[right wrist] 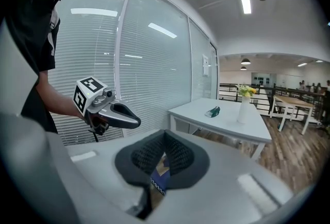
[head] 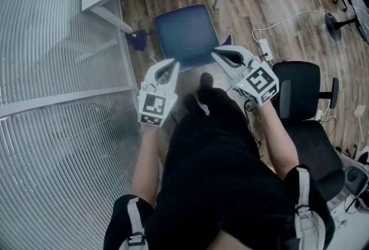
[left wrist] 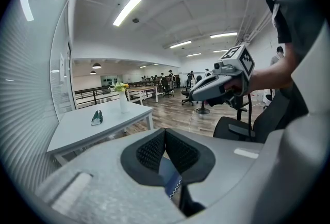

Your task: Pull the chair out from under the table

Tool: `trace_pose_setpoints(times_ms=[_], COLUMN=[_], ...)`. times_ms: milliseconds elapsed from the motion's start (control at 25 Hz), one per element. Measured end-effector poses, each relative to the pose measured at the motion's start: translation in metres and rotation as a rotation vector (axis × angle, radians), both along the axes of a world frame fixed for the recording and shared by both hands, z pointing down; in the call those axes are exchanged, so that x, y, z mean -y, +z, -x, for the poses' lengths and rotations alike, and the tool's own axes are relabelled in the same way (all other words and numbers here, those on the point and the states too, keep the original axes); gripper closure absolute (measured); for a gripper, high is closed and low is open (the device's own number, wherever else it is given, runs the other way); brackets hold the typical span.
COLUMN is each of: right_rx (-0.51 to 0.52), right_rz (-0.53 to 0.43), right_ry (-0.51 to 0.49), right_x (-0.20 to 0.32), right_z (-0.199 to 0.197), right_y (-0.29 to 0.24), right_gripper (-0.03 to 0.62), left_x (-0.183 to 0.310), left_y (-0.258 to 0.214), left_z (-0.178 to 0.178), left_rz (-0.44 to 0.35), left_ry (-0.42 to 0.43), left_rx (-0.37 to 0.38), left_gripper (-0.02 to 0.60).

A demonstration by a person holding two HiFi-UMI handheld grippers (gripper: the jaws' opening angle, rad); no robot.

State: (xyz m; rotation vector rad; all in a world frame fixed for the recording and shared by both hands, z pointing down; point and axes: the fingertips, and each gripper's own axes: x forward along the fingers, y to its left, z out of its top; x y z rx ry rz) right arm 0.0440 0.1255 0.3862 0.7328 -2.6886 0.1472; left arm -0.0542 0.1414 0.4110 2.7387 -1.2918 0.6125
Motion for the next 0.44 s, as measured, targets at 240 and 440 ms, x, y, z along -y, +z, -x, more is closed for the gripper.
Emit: trace_pose_setpoints(times_ms=[240,440], right_rx=[-0.012,-0.016], right_rz=[0.012,0.009], right_ry=[0.006,0.01], right_x=[-0.0014,-0.0002], right_z=[-0.0043,-0.0058], right_y=[0.0041,0.0069], right_gripper=[0.592,0.592], left_x=[0.0017,0.0019], left_y=[0.0031,0.0066], left_z=[-0.0058,-0.0051], left_rz=[0.004,0.007], left_ry=[0.016,0.02], left_rx=[0.012,0.015], left_gripper=[0.571,0.571])
